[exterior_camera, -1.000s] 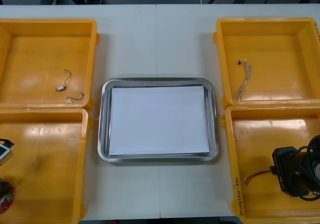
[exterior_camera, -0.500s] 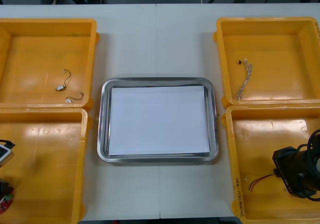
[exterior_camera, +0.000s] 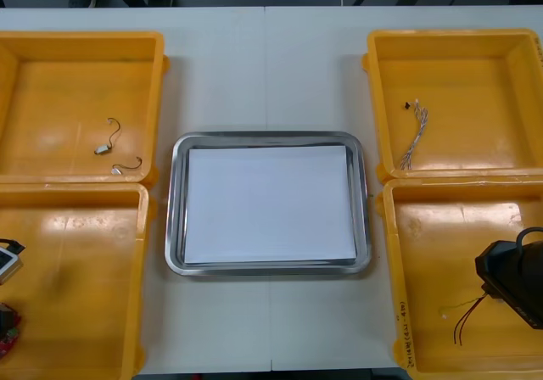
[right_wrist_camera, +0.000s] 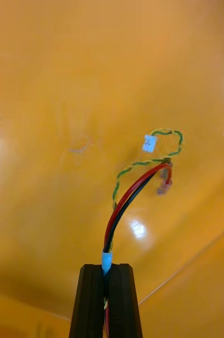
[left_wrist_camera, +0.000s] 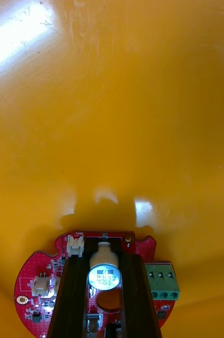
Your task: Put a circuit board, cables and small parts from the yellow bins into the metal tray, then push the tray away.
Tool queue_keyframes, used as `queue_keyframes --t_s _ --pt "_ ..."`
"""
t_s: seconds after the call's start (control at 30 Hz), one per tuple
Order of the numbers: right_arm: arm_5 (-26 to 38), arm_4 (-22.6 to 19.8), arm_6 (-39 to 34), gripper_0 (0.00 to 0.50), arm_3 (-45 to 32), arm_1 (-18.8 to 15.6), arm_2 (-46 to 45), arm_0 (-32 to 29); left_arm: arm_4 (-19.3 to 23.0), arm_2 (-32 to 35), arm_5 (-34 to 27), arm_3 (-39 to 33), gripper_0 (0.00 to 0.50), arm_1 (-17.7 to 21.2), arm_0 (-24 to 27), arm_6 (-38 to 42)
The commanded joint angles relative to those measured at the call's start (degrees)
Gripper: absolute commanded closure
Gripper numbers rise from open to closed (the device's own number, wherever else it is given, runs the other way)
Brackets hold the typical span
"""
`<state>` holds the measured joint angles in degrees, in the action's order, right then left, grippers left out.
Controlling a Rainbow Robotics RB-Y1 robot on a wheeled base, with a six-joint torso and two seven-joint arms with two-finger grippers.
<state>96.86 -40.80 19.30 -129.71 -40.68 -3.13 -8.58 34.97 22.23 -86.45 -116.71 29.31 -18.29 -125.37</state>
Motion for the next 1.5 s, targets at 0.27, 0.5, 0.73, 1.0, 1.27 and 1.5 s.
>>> queue_keyframes --t_s 0.27,0.5,0.73,1.0,1.27,1.5 --pt "2.0 -3.5 17.4 0.5 -3.7 -1.8 -2.2 6.6 0.1 0.3 0.2 -1.4 0.5 -0.7 0.9 -0.4" --pt "5.7 -4.5 29.4 0.5 -3.9 -1.9 -2.0 9.8 0.9 1.9 -5.2 -5.0 0.5 -0.7 3.7 2.6" --pt "10.4 -8.1 38.7 0.5 -4.1 -1.4 -1.6 15.2 0.7 0.1 -9.3 -7.8 0.5 -0.7 7.3 11.8" --pt "12.9 -8.9 43.3 0.5 -4.1 0.1 0.8 19.9 -0.9 -3.5 -10.7 -7.8 0.5 -0.7 11.0 18.1" --pt "13.1 -9.8 42.5 0.5 -4.1 3.3 2.7 24.4 -5.0 -7.1 -12.2 -7.7 0.5 -0.7 13.4 19.7" --pt "13.1 -9.1 40.8 0.5 -4.1 6.9 5.4 27.1 -5.4 -8.1 -12.2 -6.0 0.5 -0.7 14.5 20.2"
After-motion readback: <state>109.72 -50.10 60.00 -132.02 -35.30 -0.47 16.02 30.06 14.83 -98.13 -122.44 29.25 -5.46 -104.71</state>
